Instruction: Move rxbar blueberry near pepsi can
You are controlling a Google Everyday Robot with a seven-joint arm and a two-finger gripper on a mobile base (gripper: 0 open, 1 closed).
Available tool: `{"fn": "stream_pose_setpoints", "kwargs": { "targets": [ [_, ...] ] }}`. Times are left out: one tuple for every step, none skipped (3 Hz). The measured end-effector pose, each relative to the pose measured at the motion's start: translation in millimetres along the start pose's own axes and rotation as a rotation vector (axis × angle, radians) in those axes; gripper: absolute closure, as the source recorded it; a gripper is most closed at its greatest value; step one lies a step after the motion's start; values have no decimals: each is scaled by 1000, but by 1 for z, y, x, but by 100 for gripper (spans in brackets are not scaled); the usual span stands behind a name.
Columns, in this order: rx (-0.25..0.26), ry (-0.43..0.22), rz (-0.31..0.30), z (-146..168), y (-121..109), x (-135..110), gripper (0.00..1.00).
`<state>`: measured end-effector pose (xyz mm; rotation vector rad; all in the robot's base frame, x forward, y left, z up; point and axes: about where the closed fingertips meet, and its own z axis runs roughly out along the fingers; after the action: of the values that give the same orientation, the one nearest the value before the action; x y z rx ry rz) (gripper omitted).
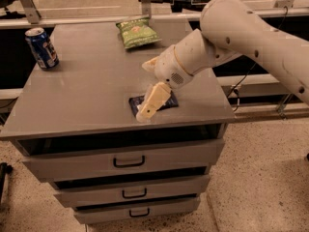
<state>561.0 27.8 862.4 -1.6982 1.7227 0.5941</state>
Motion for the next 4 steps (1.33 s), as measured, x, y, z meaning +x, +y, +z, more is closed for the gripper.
{"fn": "stream_pose_setpoints", "kwargs": {
  "targets": [
    [-4,-16,36,10,-9,11,0],
    [-22,-16,75,19,-13,21,15],
    [-31,-11,113,23,-16,32,38],
    [-31,-2,129,20,-19,36,61]
  ]
}}
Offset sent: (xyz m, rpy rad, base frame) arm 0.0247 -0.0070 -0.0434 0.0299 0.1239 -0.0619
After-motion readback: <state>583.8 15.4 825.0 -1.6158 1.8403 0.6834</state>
